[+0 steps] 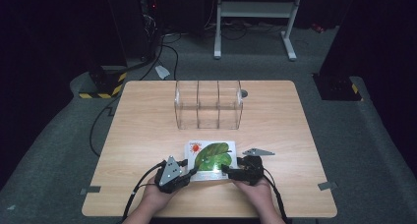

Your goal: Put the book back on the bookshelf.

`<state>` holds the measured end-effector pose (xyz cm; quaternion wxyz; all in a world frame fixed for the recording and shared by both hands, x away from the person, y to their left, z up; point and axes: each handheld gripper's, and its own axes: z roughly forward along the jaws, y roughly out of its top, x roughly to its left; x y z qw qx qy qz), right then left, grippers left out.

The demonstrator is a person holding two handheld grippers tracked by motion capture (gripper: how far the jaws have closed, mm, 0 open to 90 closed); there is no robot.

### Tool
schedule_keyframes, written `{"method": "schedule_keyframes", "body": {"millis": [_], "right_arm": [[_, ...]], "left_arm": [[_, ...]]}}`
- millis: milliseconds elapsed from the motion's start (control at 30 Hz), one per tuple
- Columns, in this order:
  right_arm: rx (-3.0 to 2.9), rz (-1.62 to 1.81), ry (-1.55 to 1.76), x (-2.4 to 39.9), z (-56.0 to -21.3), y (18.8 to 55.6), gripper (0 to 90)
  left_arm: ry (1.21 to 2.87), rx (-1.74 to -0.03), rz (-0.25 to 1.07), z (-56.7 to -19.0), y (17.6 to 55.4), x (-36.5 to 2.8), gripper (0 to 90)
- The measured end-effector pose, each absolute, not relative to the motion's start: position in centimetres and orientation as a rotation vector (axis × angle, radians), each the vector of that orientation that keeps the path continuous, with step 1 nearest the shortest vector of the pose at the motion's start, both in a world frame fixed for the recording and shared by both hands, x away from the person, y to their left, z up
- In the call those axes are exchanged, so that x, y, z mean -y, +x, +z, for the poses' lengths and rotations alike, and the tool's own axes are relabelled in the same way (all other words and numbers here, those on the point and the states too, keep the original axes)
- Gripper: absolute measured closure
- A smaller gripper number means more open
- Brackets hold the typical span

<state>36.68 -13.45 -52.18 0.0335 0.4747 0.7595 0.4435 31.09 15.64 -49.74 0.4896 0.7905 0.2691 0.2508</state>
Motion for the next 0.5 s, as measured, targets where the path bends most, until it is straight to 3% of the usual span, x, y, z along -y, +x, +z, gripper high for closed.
{"method": "schedule_keyframes", "body": {"millis": [500], "right_arm": [[-2.29, 1.378, 1.452, 13.83, -51.77, 36.23, 32.6]], "left_arm": [[1.913, -0.693, 0.555, -50.06, 31.38, -15.77, 64.0]]}}
